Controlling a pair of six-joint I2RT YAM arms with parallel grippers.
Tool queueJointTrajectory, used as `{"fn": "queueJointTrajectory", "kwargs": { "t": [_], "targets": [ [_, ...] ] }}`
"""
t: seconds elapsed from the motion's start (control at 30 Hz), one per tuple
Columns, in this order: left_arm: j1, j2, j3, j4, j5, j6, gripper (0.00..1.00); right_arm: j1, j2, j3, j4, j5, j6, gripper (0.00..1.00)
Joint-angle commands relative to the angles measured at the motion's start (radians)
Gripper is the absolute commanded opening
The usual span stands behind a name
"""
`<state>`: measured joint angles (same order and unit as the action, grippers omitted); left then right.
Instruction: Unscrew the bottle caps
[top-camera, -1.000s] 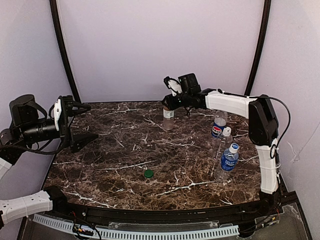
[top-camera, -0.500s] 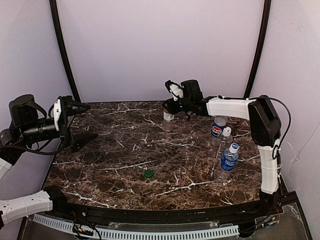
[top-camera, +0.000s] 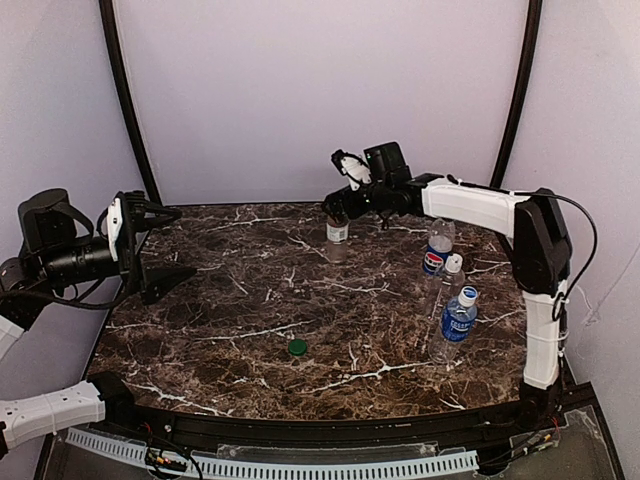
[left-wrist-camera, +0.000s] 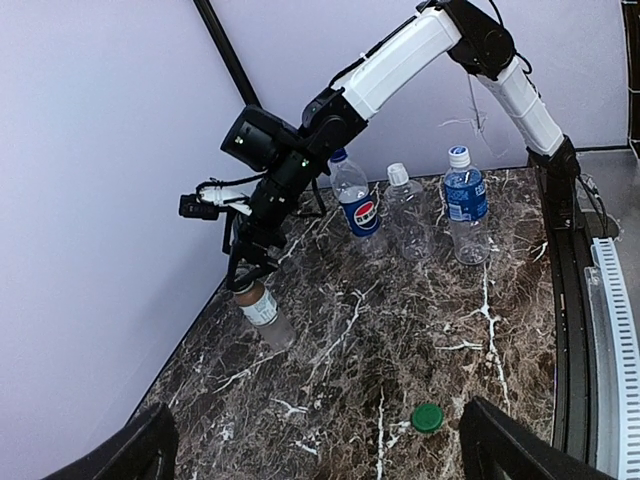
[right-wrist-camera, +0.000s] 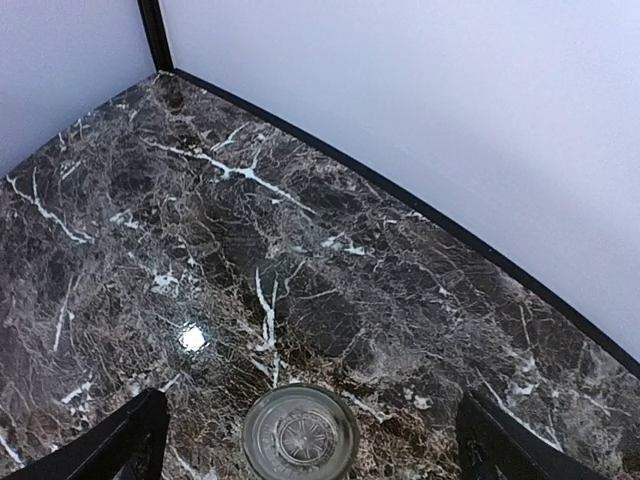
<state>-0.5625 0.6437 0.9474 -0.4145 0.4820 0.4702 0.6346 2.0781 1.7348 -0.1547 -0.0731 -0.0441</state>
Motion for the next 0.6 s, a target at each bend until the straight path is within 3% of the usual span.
{"fn": "queueJointTrajectory", "kwargs": {
  "t": [0.0,0.13,0.37,0.57],
  "targets": [
    [0.029,-0.021,-0.015,0.041,0.002,-0.064,0.99,0.001,-0.146,0.099,-0.093,0.063,0.057,0.99],
    [0.107,-0.09,-0.123,0.118,-0.083,-0.209,0.99,-0.003,-0.267,0.119,-0.25,0.116,0.146,0.99],
    [0.373,-0.292,-0.374,0.22,-0.164,-0.546,0.97,-0.042,-0.414,0.04,-0.672,0.367,0.278,0.99],
    [0.48,-0.377,-0.507,0.274,-0.229,-0.598,0.94,-0.112,-0.489,-0.091,-0.757,0.392,0.32,0.99]
  ]
}}
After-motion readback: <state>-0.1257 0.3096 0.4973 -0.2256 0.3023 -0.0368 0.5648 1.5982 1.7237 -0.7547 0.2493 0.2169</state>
